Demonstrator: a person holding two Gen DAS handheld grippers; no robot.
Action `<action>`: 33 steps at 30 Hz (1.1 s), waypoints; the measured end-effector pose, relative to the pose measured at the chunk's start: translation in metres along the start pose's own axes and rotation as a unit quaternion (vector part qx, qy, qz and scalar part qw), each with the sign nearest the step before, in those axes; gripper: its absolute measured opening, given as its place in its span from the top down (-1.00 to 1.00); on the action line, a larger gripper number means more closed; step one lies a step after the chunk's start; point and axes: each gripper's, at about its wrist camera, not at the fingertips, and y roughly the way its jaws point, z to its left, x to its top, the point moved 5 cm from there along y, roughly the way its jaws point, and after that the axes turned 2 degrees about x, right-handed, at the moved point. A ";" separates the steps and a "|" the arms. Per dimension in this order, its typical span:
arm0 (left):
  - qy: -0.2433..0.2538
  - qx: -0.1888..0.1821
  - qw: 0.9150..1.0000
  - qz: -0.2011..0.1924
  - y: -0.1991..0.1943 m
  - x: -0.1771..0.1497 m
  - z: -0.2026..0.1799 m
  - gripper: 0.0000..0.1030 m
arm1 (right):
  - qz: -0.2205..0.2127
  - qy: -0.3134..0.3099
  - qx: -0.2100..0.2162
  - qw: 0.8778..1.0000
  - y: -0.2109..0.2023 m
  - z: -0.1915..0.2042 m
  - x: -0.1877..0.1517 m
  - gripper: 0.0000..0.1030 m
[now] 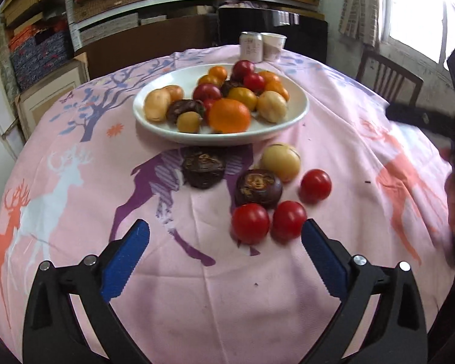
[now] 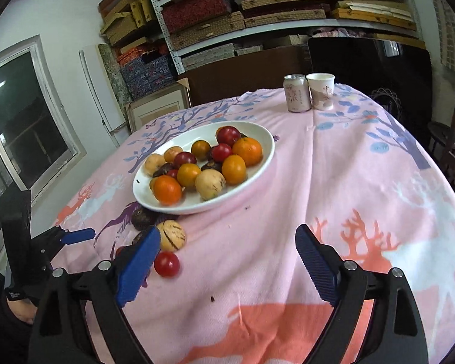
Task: Organize fruits
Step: 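Withdraw both grippers from the plate toward the remaining fruits, then grasp a red tomato with the left gripper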
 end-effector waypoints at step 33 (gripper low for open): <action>-0.028 0.015 0.996 0.083 0.040 -0.006 0.021 -0.88 | 0.081 -0.078 0.013 0.994 0.020 0.047 -0.047 -0.40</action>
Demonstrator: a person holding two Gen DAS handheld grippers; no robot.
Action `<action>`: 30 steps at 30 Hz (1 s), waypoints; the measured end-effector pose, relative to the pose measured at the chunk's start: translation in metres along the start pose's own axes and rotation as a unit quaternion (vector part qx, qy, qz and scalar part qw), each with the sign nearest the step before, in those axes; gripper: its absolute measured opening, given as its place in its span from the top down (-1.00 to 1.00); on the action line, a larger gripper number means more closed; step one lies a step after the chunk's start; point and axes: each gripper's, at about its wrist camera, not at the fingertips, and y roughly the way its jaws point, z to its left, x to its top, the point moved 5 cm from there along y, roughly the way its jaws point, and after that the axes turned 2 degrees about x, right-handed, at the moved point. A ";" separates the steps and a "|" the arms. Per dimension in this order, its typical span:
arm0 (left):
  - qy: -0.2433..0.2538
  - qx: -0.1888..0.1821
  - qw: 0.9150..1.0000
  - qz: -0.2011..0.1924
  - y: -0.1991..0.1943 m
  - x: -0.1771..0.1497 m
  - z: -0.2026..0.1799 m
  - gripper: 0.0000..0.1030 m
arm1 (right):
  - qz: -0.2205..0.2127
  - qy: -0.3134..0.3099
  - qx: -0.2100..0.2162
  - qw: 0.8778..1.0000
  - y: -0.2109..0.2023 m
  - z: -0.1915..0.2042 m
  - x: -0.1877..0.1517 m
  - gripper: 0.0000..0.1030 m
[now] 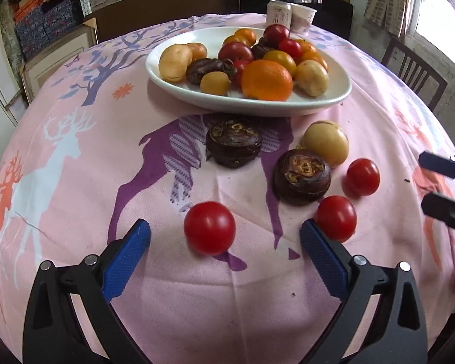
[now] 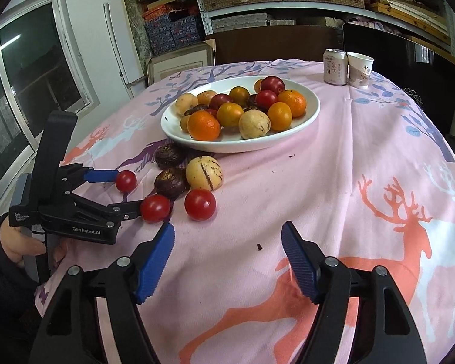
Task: Organize fruits
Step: 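Grasp a red tomato with the left gripper, then grasp another red tomato with the right gripper while the left gripper holds its tomato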
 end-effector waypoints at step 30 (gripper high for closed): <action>-0.027 0.013 0.999 -0.018 -0.018 -0.010 0.019 0.49 | 0.005 -0.008 -0.004 1.000 -0.005 0.006 -0.004 -0.40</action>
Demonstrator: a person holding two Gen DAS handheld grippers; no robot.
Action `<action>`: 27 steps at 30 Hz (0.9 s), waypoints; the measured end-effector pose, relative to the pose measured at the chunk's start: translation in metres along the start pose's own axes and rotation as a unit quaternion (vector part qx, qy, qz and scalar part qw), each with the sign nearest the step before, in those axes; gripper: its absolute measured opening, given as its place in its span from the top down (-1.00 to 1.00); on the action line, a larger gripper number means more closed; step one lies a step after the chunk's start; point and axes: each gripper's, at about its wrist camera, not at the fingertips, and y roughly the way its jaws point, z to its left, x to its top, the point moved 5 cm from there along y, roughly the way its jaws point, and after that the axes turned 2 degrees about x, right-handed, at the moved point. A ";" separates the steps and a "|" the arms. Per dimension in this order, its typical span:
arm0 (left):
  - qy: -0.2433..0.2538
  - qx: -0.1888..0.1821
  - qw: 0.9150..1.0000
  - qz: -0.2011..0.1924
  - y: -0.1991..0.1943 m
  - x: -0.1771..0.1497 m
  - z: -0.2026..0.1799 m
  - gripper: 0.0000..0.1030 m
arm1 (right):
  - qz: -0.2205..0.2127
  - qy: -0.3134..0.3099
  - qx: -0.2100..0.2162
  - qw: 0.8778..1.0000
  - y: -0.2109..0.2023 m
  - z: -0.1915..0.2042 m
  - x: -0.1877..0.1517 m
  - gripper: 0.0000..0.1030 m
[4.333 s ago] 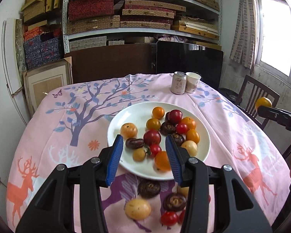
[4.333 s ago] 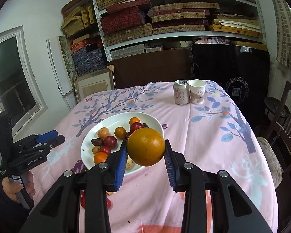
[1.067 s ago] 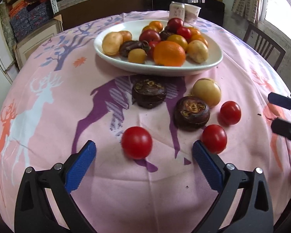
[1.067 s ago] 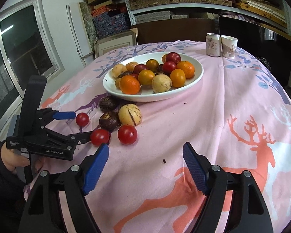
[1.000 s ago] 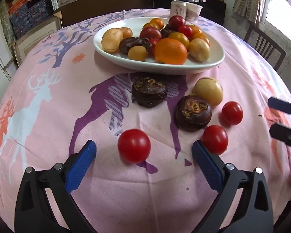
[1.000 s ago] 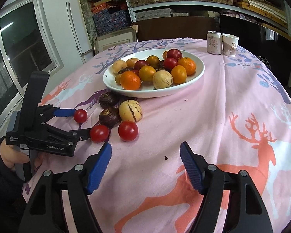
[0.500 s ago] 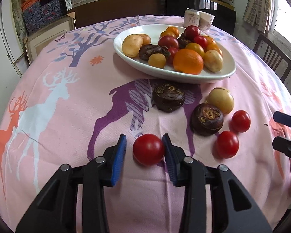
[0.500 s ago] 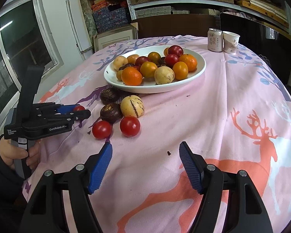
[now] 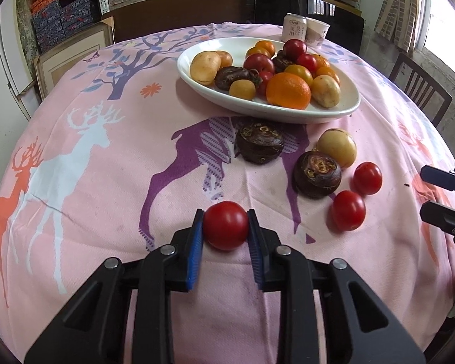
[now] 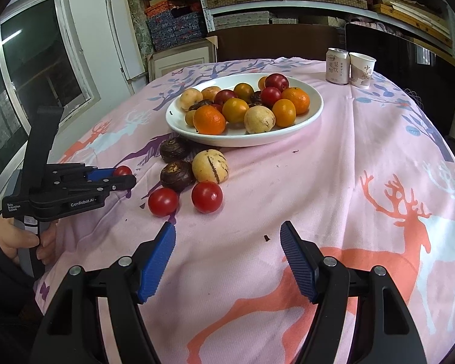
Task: Organize fruits
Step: 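Grasp another red tomato with the right gripper while the left gripper holds its tomato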
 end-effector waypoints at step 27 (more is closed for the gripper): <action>-0.068 -0.025 0.996 -0.056 -0.032 -0.014 0.022 0.49 | 0.064 -0.049 -0.016 0.997 0.063 0.028 0.026 0.44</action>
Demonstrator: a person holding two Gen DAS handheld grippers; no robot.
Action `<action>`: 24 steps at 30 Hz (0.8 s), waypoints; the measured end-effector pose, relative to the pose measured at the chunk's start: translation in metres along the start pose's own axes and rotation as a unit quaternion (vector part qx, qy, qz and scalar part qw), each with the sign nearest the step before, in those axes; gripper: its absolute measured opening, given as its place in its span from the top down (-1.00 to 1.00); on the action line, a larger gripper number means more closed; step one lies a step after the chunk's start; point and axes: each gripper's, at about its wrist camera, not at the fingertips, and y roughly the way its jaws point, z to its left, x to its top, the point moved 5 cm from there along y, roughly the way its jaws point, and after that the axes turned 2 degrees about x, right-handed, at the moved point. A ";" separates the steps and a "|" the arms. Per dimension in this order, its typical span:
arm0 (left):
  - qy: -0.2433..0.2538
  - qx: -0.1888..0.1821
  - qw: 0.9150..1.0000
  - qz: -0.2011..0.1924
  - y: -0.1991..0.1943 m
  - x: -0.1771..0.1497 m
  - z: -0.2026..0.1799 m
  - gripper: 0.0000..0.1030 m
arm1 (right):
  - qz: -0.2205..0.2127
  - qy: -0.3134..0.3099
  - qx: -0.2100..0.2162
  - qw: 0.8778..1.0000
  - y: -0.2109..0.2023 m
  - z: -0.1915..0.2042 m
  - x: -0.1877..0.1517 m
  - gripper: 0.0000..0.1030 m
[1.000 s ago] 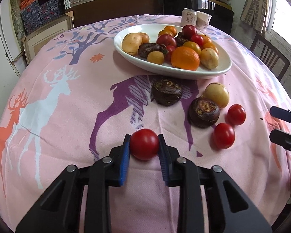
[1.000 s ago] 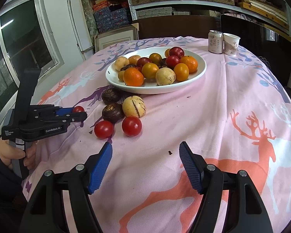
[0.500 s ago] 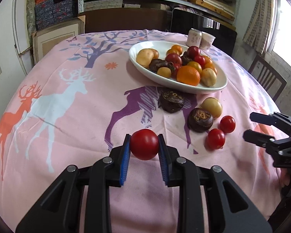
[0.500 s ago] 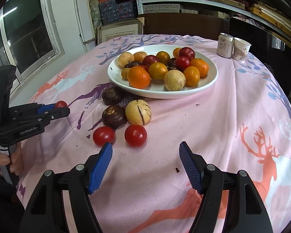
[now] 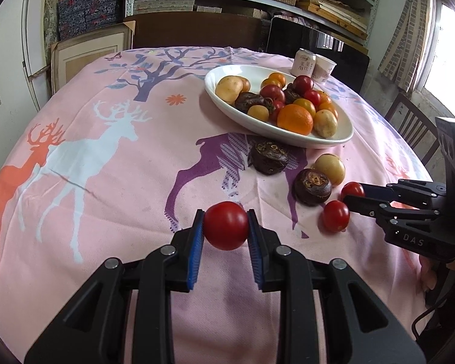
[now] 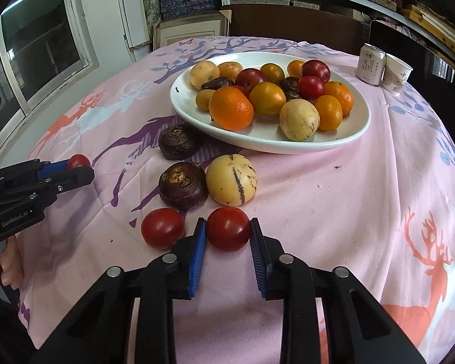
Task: Organize fruits
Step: 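Grasp another red tomato with the right gripper while the left gripper holds its tomato, then carry both red tomatoes onto the white plate and open both grippers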
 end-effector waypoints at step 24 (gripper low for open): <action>0.018 0.019 1.000 0.003 -0.004 -0.006 -0.009 0.49 | -0.050 0.040 0.014 0.998 -0.046 -0.016 -0.016 0.45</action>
